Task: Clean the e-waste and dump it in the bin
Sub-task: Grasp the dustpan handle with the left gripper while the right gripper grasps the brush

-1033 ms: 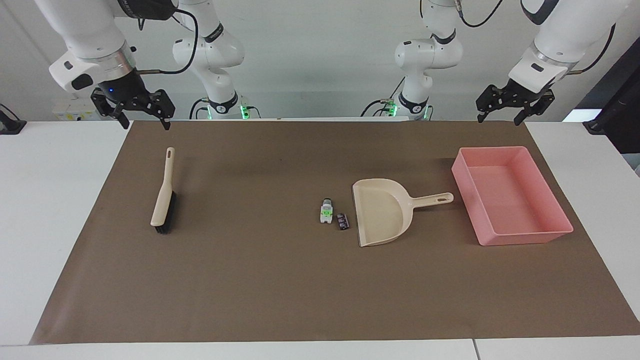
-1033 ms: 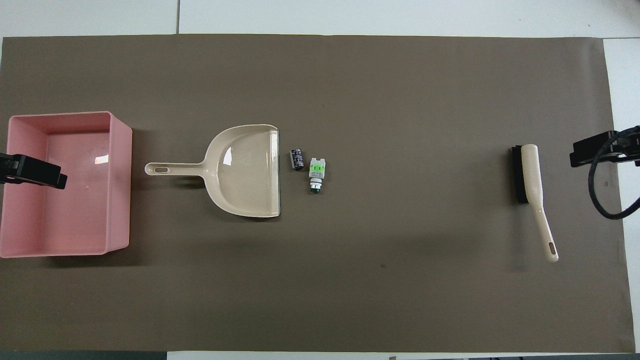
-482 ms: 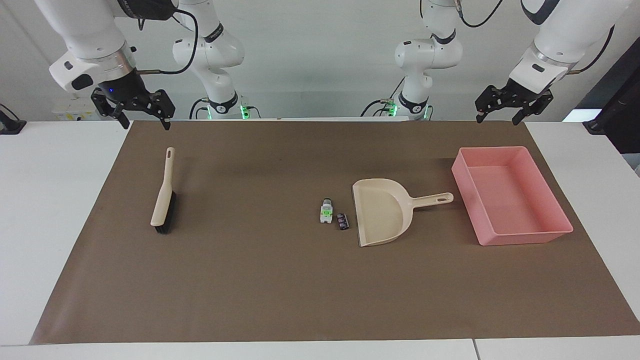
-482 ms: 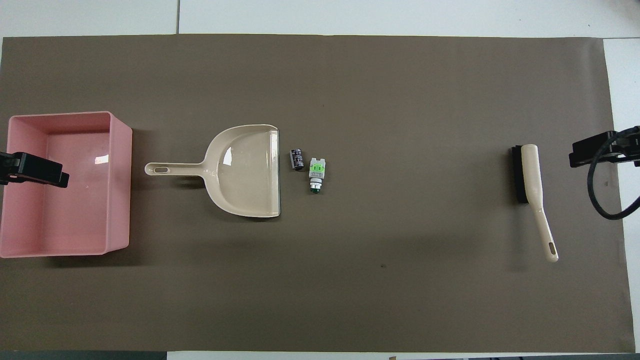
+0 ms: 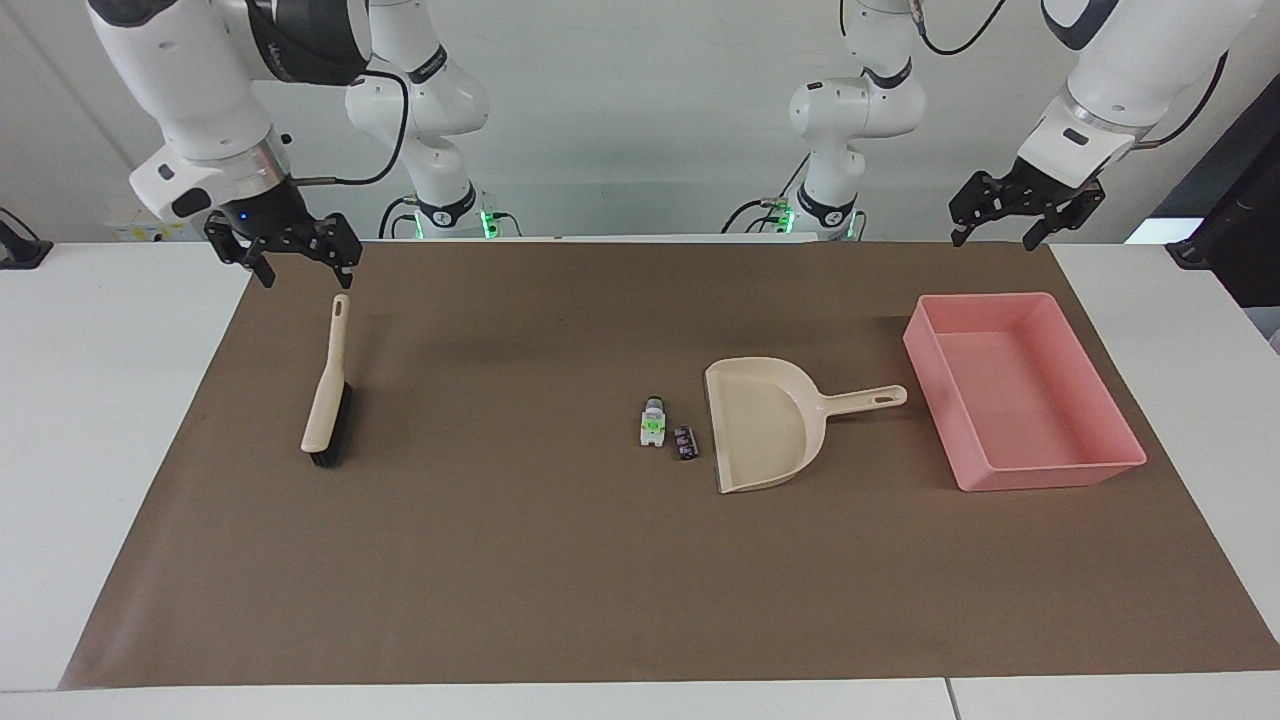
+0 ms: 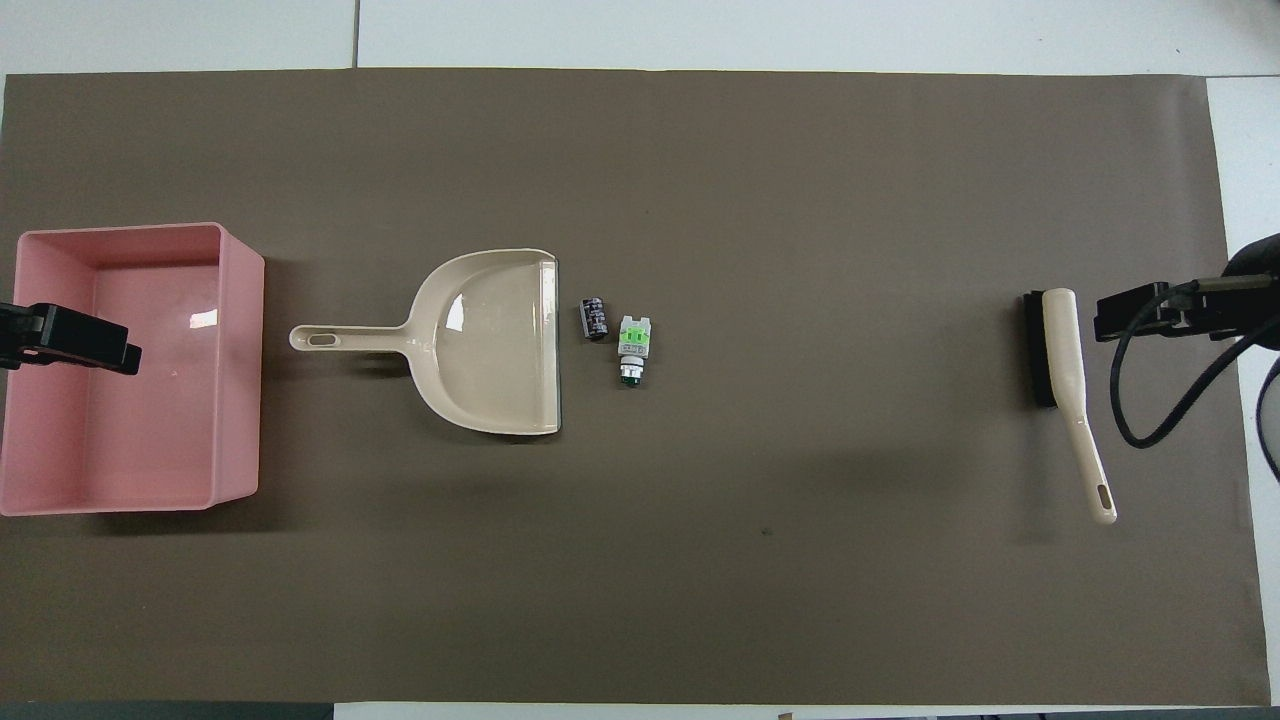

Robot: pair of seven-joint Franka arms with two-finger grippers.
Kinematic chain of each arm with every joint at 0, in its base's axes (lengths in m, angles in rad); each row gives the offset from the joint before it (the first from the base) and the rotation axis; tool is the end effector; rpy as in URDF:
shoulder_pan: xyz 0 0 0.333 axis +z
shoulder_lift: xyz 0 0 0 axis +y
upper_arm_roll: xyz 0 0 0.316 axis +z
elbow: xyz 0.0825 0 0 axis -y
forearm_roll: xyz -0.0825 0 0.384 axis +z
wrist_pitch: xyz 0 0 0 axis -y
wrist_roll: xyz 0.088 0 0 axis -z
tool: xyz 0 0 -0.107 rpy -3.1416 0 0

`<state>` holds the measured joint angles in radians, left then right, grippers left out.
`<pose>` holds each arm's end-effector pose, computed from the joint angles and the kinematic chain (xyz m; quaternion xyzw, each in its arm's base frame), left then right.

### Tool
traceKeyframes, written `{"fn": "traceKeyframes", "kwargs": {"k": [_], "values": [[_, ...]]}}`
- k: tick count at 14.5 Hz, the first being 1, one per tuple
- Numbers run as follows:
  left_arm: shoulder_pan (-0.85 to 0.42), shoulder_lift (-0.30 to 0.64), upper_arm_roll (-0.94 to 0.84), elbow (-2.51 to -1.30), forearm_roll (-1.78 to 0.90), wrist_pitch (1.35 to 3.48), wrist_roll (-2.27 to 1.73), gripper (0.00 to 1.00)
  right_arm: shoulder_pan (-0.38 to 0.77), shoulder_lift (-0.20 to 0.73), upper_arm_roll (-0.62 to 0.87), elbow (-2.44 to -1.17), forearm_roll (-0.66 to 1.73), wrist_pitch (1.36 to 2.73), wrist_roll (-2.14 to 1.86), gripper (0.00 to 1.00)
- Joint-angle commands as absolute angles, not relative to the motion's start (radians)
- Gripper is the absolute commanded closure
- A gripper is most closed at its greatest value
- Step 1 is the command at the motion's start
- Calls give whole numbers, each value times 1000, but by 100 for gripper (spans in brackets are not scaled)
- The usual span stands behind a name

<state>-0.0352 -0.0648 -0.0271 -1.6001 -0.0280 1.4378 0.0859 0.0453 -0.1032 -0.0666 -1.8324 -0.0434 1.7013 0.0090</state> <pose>0.5186 -0.0362 0.6347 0.9959 -0.0750 -0.0486 0.0137 0.5265 -0.0167 0.5672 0.9997 -0.0118 -0.0142 0.0180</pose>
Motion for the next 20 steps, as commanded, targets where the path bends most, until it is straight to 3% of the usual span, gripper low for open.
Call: {"fn": "traceKeyframes", "kwargs": {"k": [1,8,15,20], "values": [[-34,9,-26,-1572,-44,1474,218,1,-10,-163,-67,-2041,-23,1837,-60,1],[-104,83,-26,-1632,-43,1615,581,1,-156,-140,-66,-2341,-20,2095,-120,2],[-218,94,-25,-1848,-26,1863,786,1,-176,-110,-67,-2411,43,2164,-169,2],[-273,109,-26,-1930,89,1977,894,3,-198,-106,-67,-2434,44,2204,-201,7]]}}
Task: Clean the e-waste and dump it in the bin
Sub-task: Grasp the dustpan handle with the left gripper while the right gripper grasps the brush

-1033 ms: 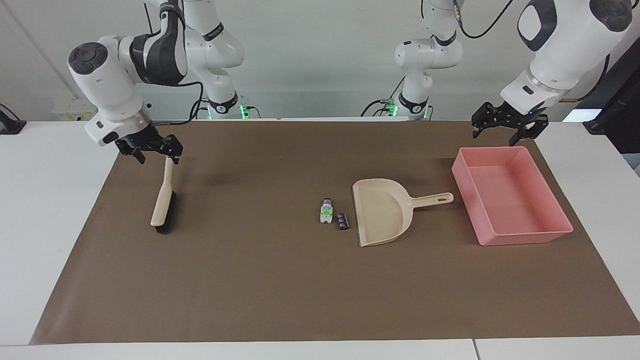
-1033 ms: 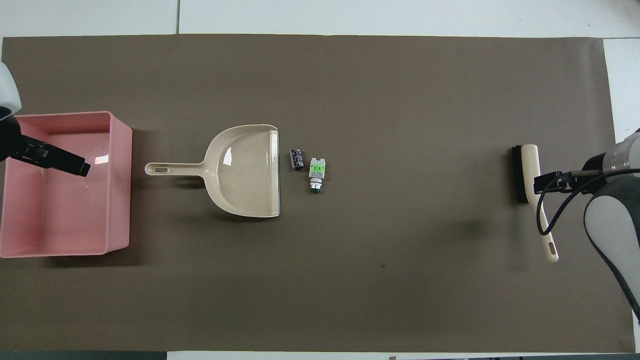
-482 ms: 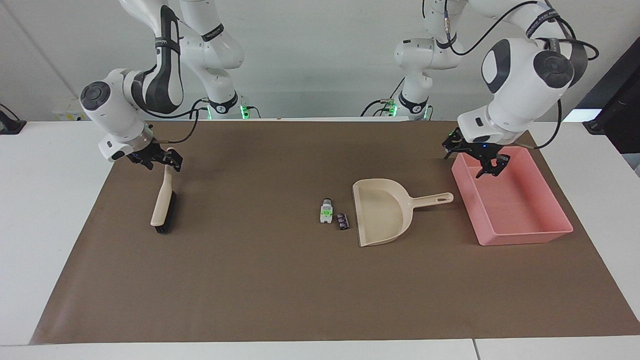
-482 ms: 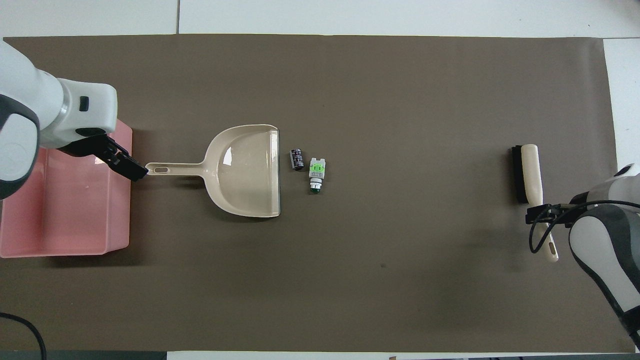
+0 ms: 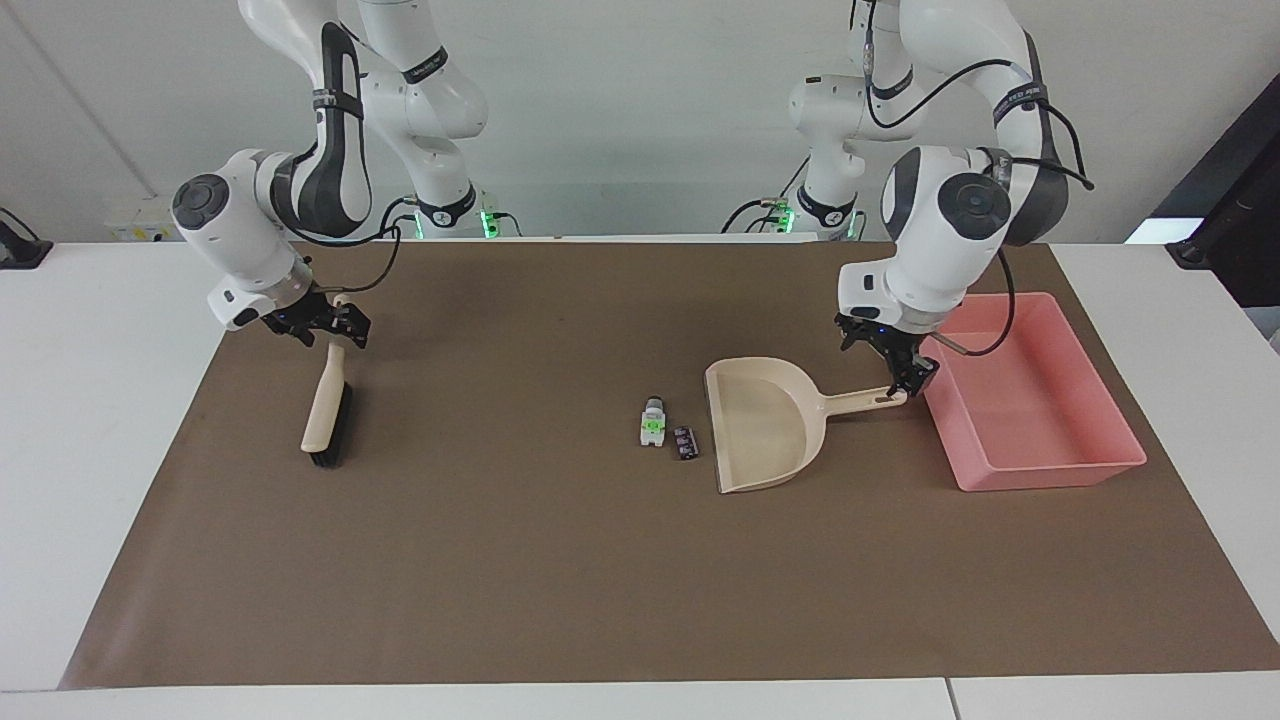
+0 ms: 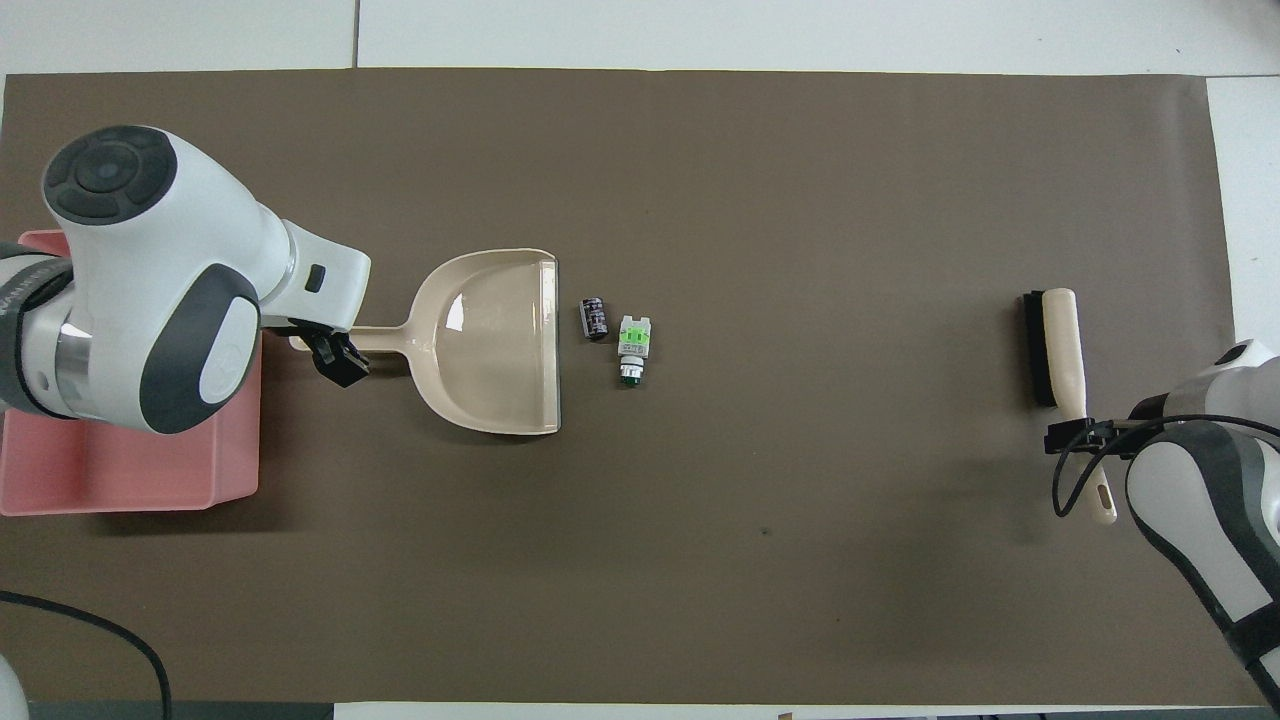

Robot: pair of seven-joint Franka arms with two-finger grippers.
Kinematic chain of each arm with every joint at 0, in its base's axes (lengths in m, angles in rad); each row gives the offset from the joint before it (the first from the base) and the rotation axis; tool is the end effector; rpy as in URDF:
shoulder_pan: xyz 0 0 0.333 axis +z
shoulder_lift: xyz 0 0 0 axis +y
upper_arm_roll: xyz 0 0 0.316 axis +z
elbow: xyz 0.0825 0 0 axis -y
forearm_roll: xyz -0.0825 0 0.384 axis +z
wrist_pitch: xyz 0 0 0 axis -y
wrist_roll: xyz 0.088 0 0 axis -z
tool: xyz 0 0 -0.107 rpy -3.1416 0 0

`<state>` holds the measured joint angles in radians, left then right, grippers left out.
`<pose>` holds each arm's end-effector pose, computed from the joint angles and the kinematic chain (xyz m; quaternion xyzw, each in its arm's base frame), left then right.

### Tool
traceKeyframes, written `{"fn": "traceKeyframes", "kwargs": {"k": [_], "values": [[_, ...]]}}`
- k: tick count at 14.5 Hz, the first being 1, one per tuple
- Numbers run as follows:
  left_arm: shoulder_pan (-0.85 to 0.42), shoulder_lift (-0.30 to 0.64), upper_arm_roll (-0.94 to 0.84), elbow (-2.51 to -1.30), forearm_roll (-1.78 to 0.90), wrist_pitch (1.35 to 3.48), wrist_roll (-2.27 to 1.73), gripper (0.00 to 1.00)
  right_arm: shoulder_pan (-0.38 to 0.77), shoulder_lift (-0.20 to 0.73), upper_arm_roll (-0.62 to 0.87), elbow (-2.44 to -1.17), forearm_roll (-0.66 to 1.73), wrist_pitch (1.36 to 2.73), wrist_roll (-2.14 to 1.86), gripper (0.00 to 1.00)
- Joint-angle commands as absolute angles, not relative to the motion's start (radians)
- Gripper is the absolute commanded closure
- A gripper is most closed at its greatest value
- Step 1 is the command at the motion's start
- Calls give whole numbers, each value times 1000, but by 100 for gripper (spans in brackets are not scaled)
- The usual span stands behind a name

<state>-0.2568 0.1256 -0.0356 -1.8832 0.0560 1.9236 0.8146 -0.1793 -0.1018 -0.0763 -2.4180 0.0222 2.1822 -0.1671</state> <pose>0.5594 -0.1637 0.4340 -0.8440 0.5341 0.0472 0.0118 0.4463 -0.1156 0.3380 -0.9964 0.0506 0.0630 0.0263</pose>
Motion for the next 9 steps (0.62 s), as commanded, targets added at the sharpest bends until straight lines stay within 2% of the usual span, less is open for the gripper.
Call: {"fn": "traceKeyframes", "kwargs": {"k": [1,3,6,7,9], "values": [[-273,113,-26,-1934,89,2000,952,3,-199,-107,-67,-2434,44,2203,-202,12],[-276,121,-26,-1950,95,2025,971,3,-198,-107,-67,-2436,44,2198,-204,31],[-293,181,-26,-1967,107,2089,1005,3,-192,-106,-66,-2427,61,2180,-204,78],[-295,199,-25,-1968,109,2103,1011,3,-186,-106,-66,-2422,83,2166,-201,100],[-301,213,-26,-1970,149,2123,1028,3,-183,-103,-66,-2410,100,2161,-201,100]]}}
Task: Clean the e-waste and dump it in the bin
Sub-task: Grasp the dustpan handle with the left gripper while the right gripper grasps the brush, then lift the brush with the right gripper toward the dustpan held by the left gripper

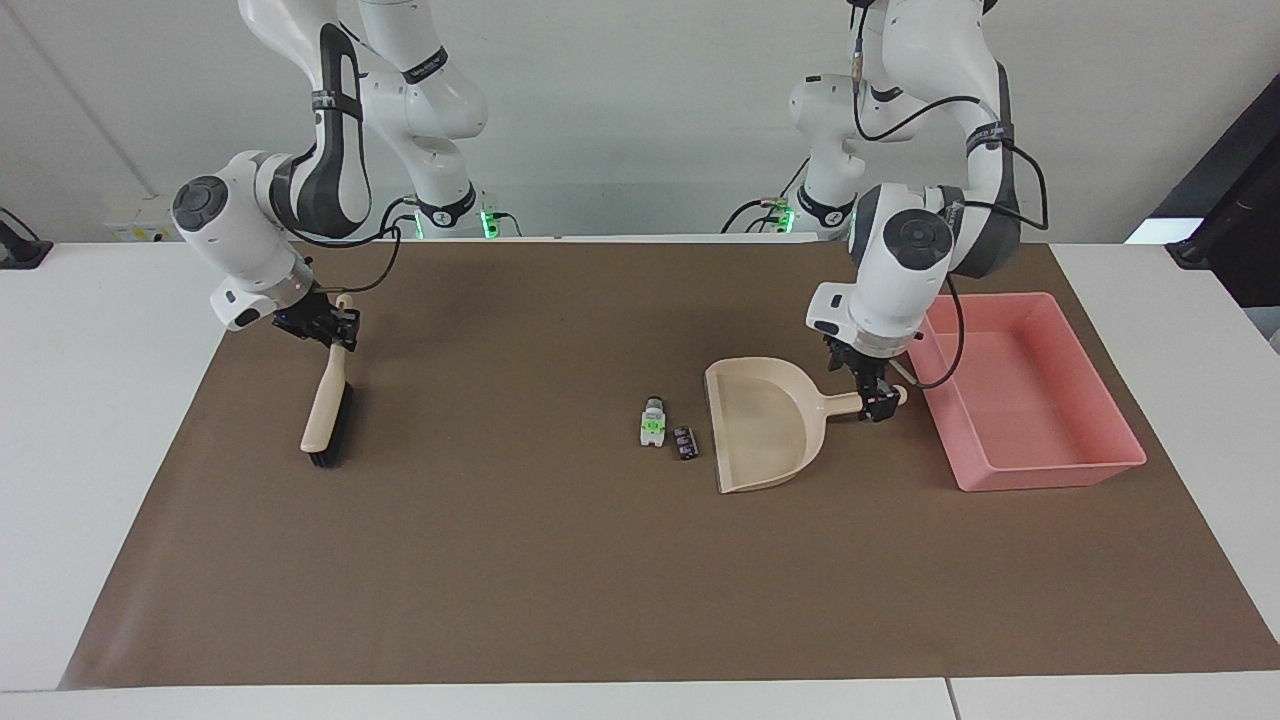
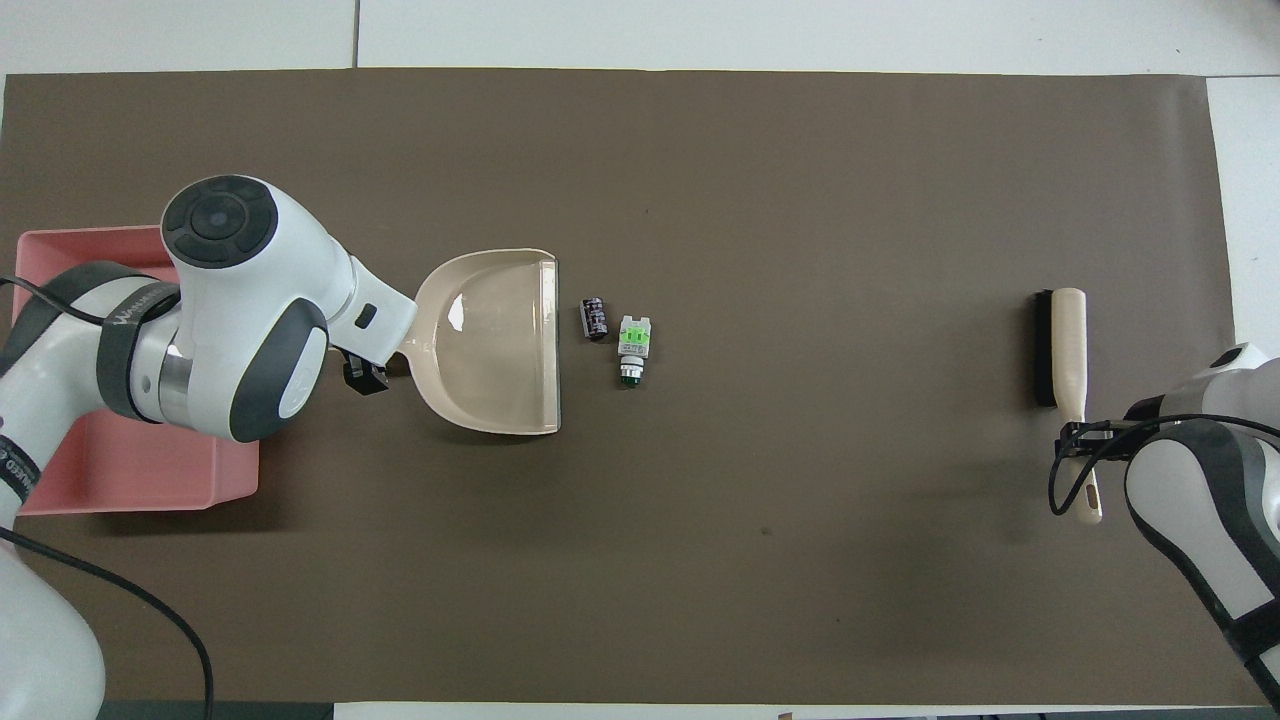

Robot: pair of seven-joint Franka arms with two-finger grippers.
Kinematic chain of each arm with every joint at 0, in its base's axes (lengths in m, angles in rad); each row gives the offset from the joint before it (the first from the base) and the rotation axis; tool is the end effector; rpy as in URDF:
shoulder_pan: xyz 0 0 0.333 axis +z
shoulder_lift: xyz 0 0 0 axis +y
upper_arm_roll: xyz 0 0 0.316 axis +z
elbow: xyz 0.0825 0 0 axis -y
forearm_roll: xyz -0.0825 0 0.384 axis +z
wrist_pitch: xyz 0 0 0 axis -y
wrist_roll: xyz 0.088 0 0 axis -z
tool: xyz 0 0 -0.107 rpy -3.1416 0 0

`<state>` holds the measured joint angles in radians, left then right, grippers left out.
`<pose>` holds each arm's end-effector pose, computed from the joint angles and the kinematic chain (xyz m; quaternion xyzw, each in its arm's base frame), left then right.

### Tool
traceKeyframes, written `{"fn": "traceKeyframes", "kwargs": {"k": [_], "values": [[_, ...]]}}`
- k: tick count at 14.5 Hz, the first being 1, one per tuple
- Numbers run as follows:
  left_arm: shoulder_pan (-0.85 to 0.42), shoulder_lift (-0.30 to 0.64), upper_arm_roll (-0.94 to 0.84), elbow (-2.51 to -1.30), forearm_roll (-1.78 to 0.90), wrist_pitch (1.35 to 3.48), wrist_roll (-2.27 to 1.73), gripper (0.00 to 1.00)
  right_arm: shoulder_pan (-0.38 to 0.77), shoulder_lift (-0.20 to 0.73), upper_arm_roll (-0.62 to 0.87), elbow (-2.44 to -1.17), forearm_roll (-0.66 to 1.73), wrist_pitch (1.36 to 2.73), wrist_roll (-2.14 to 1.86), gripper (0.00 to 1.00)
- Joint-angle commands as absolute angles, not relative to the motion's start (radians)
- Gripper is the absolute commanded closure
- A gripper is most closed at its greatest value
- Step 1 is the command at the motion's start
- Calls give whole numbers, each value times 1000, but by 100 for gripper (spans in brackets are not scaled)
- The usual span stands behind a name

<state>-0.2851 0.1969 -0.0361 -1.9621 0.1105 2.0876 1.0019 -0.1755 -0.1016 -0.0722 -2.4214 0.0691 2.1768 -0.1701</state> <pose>0.5601 -0.1799 0.3696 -0.7698 0.6358 0.0480 0.0291 0.4460 -0.1099 0.3362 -0.9952 0.0599 0.0637 0.0447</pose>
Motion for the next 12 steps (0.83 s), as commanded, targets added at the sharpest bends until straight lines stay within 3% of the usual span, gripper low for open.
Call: {"fn": "traceKeyframes", "kwargs": {"k": [1,4,9,12], "values": [[-320,221,-25,-1970,159,2125,1028,2,-183,-97,-66,-2402,100,2155,-201,100],[-325,224,-26,-1977,160,2128,1028,2,-155,-87,-60,-2330,101,2074,-186,100],[-325,216,-25,-2008,182,2146,1031,3,89,-84,-60,-2226,80,1948,67,100],[-325,215,-26,-2010,199,2145,1031,5,239,-45,-58,-2168,-102,1909,145,100]]}}
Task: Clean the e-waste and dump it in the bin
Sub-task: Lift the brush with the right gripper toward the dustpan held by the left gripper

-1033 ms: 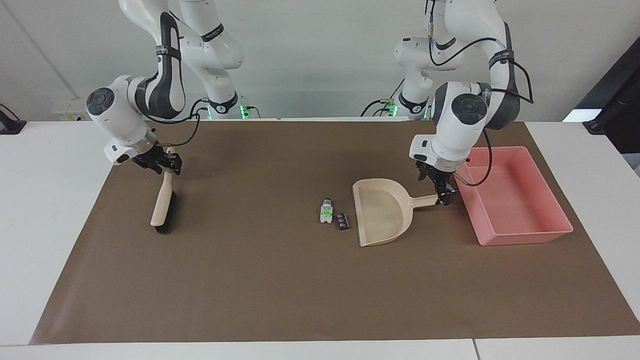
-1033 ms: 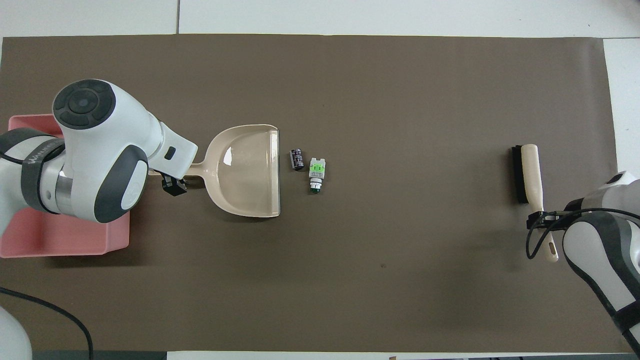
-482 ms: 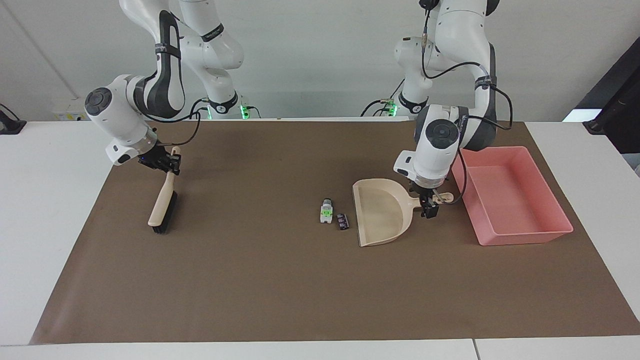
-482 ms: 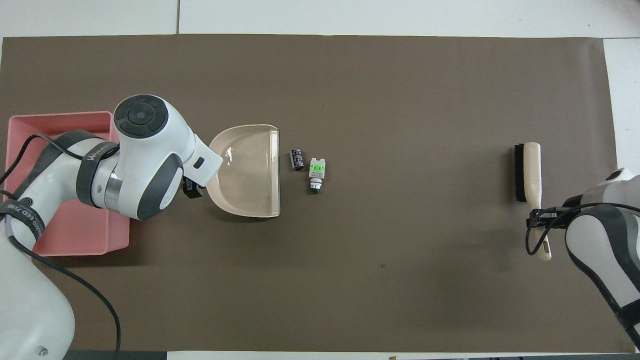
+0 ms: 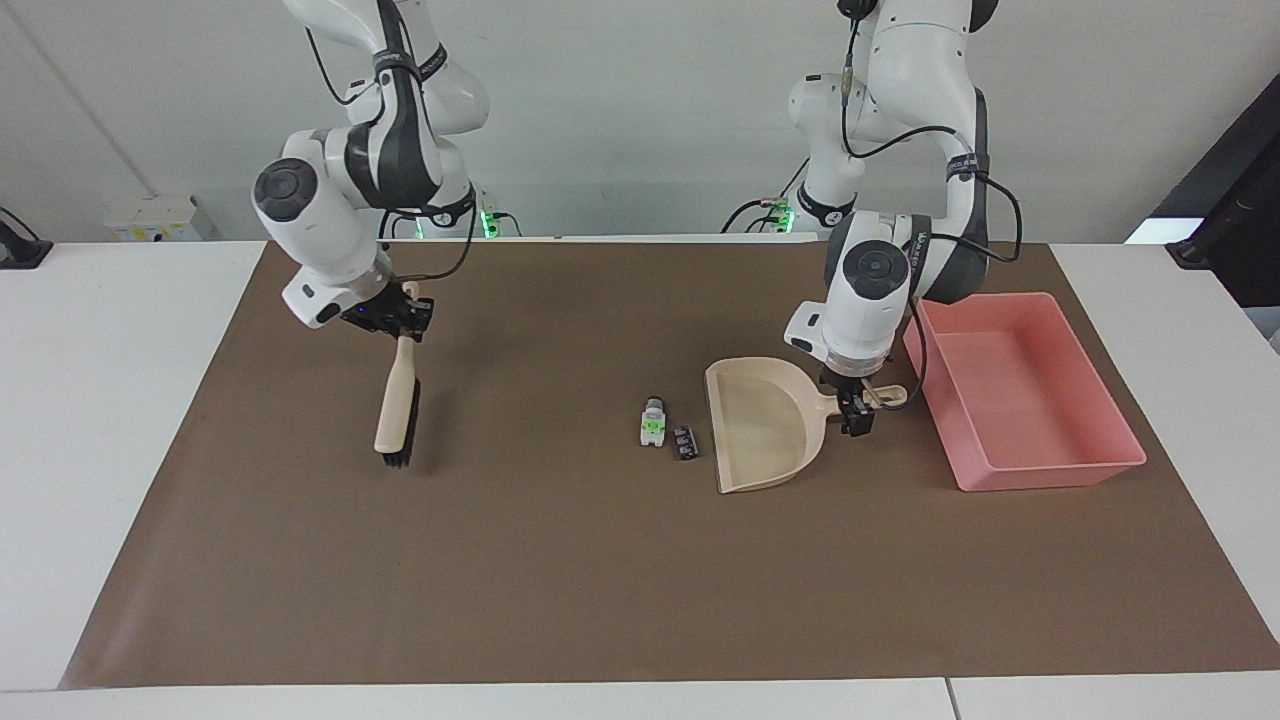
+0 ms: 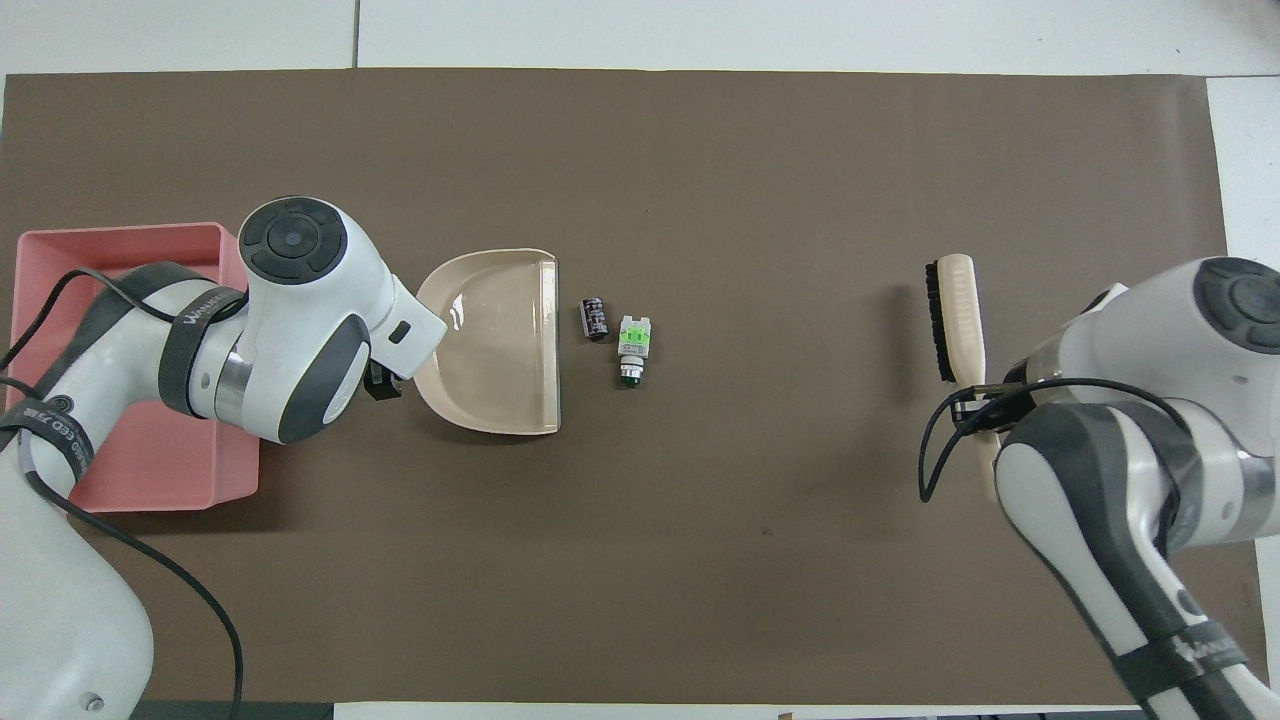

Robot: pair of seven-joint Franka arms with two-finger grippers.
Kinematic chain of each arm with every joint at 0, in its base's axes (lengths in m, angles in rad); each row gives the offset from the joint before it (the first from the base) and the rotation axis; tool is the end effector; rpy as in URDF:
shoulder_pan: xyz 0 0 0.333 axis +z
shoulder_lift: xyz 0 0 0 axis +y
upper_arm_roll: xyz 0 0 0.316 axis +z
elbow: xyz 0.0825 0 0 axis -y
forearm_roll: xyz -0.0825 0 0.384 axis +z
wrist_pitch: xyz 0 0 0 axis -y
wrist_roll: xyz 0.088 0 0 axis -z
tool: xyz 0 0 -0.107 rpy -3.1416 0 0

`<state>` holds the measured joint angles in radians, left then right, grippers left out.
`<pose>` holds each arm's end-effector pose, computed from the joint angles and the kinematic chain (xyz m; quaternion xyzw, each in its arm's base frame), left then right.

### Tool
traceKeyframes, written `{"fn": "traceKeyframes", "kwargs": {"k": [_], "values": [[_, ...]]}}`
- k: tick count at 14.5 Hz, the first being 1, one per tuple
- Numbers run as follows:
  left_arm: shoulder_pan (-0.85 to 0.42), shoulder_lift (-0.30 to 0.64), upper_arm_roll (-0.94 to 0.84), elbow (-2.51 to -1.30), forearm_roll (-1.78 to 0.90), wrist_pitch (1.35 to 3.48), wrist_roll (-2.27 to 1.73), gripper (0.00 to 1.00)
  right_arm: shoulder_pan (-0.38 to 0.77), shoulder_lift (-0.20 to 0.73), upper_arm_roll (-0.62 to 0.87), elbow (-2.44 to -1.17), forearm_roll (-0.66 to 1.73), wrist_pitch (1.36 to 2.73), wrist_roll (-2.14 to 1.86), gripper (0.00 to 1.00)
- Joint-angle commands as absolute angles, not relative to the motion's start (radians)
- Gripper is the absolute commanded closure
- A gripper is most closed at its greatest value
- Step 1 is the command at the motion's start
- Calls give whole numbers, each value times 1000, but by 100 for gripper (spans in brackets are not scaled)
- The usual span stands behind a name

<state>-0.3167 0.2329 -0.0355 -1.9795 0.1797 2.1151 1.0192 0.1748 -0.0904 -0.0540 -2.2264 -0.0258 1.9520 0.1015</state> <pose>0.5548 -0.1945 0.3433 -0.7386 0.6687 0.0686 0.0507 0.4857 0.0570 0.3978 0.9956 0.0158 -0.0903 0.0192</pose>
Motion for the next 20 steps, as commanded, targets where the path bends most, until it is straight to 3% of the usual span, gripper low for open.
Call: {"fn": "traceKeyframes", "kwargs": {"k": [1,2,4,5,8,11,14,20], "values": [[-325,215,-26,-2010,199,2145,1031,9,261,-11,-57,-2114,-103,1872,206,100],[-325,215,-25,-2008,199,2145,1035,28,284,18,-51,-2061,-101,1838,269,100],[-327,215,-26,-2006,199,2138,1067,83,365,64,-51,-2008,-42,1809,410,100],[-327,212,-26,-2006,199,2134,1069,97,408,87,-51,-1990,-19,1809,476,100],[-340,213,-25,-1999,199,2103,1071,100,486,165,-49,-1872,26,1752,609,100],[-356,218,-23,-1968,219,2065,1069,100,578,302,-48,-1718,54,1715,731,100],[-417,222,-25,-1951,375,2043,1037,100,620,337,-46,-1720,109,1755,749,100],[-420,245,-26,-1965,379,2033,1011,100,635,344,-21,-1743,202,1815,681,100]]}}
